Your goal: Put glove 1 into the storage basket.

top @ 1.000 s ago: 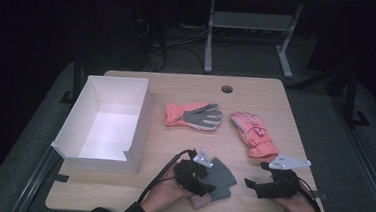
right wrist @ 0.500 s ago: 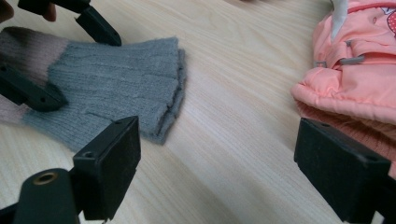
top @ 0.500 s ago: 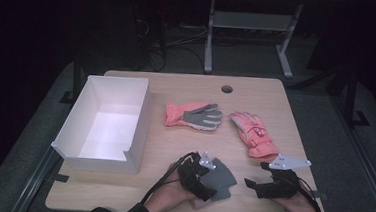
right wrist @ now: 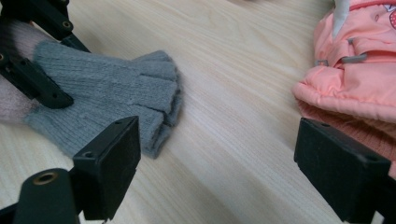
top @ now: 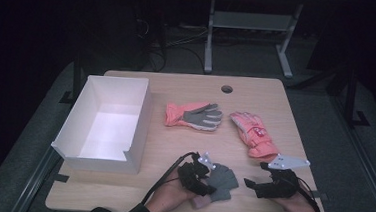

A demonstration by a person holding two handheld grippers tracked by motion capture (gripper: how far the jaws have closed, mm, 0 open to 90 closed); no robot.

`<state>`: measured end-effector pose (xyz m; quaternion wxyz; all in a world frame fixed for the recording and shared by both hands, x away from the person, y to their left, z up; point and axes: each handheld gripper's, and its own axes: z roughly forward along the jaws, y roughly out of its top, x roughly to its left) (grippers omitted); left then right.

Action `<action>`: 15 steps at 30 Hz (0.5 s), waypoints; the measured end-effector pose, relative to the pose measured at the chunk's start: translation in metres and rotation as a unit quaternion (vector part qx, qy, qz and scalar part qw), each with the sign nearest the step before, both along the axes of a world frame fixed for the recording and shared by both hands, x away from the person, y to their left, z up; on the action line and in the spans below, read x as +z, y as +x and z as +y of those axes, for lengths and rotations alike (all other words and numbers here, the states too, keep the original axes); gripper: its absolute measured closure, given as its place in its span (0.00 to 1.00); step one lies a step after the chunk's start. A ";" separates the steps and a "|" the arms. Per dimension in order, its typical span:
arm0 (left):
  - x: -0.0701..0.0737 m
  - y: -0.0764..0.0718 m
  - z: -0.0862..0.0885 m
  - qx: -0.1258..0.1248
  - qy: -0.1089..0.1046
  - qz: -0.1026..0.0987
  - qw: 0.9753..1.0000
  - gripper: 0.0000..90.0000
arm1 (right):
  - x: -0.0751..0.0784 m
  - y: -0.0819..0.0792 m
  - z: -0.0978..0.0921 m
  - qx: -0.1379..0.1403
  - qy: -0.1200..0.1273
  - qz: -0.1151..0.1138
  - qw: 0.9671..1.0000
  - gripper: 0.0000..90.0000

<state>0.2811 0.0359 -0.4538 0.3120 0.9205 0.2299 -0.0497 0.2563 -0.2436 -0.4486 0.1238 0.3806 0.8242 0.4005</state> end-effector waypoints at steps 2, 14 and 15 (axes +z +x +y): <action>0.000 0.002 0.001 0.001 -0.004 0.013 1.000 0.69 | 0.000 0.000 0.000 -0.001 -0.001 0.001 1.000 0.16; 0.017 0.012 0.014 0.002 -0.033 0.031 0.999 0.73 | 0.000 0.000 -0.001 -0.001 0.004 0.001 1.000 0.16; 0.020 0.013 0.016 0.002 -0.035 0.031 0.999 0.73 | -0.001 0.000 -0.001 0.000 0.004 0.001 1.000 0.16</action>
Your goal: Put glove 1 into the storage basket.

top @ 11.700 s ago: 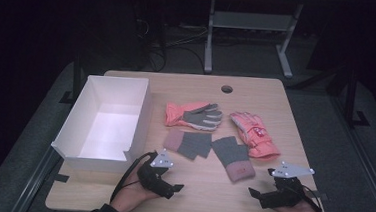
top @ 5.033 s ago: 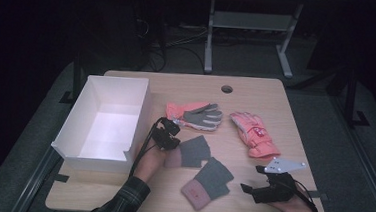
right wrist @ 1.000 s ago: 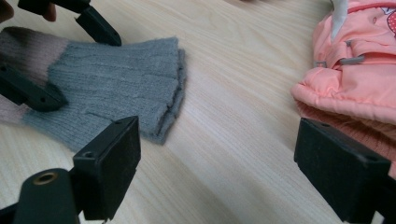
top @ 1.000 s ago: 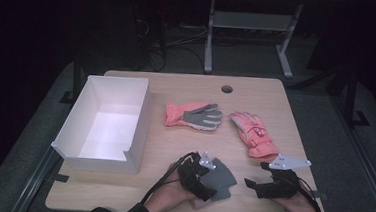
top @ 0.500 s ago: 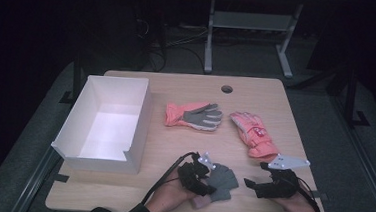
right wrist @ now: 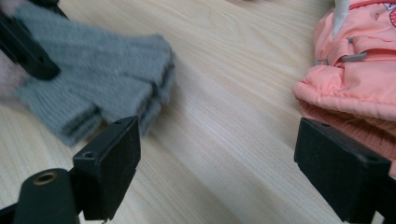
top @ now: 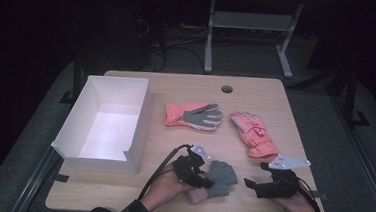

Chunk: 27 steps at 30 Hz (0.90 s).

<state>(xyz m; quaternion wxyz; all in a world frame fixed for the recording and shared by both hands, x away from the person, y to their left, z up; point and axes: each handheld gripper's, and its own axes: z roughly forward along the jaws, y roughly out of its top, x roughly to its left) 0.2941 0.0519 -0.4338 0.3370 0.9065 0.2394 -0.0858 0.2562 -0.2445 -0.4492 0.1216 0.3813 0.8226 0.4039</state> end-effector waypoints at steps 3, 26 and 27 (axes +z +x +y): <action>0.008 0.002 0.007 -0.001 -0.003 0.000 1.000 0.73 | -0.001 0.000 0.000 0.000 0.001 0.001 1.000 0.16; 0.070 0.019 0.057 0.041 -0.007 -0.036 0.999 0.73 | -0.003 -0.002 0.007 0.011 0.004 0.003 1.000 0.16; 0.073 0.020 0.060 0.044 -0.008 -0.038 0.998 0.73 | -0.003 -0.002 0.007 0.012 0.006 0.004 1.000 0.16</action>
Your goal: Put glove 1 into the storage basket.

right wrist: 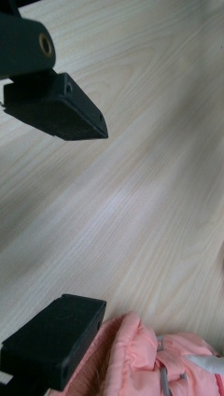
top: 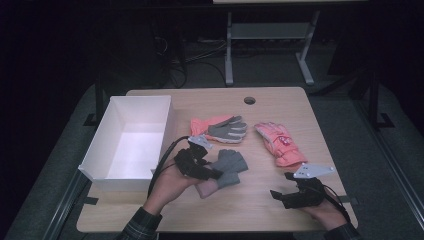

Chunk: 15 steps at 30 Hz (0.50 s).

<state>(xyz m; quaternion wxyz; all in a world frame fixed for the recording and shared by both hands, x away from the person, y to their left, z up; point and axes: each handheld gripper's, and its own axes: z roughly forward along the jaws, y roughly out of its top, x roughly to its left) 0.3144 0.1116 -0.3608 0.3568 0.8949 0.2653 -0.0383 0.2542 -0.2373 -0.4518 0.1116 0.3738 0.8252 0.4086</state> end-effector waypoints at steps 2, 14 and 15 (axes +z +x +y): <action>0.007 0.002 0.005 0.008 -0.006 -0.005 1.000 0.73 | -0.001 0.000 0.000 0.002 0.000 0.000 1.000 0.16; 0.031 0.013 0.042 0.051 -0.023 -0.017 0.998 0.73 | -0.001 -0.001 0.004 0.004 -0.002 0.001 1.000 0.16; 0.032 0.014 0.044 0.057 -0.025 -0.019 0.998 0.73 | -0.001 -0.001 0.004 0.005 -0.001 0.001 1.000 0.16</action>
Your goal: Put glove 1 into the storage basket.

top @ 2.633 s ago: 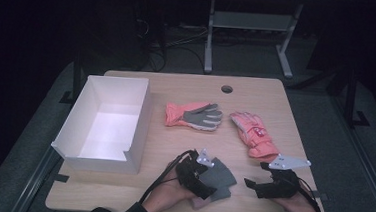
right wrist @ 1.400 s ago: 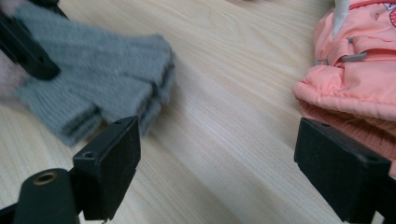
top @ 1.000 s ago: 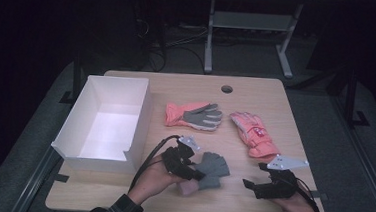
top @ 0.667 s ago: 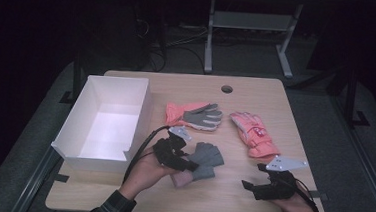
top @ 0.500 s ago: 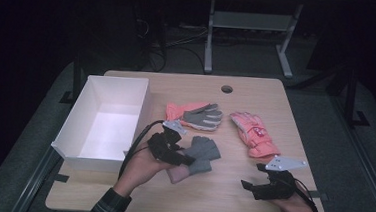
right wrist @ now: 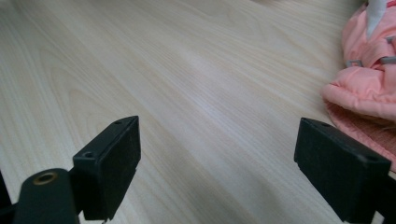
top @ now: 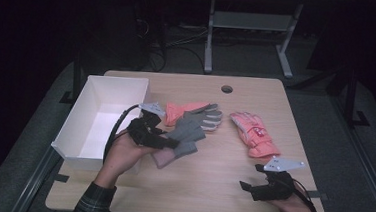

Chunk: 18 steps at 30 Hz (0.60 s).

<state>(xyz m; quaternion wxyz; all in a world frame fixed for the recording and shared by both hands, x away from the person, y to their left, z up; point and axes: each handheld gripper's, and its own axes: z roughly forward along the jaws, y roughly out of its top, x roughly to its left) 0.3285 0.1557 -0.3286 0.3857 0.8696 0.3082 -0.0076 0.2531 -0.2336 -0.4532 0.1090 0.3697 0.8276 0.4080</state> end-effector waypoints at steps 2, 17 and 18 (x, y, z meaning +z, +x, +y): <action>0.002 0.003 0.004 0.007 -0.001 -0.001 1.000 0.73 | -0.001 0.000 0.000 0.003 0.001 0.000 1.000 0.16; 0.030 0.014 0.048 0.073 0.013 -0.023 0.997 0.73 | 0.000 -0.001 0.000 0.022 0.010 -0.001 1.000 0.16; 0.031 0.015 0.052 0.079 0.011 -0.024 0.996 0.73 | 0.000 0.000 0.001 0.024 0.013 0.000 1.000 0.16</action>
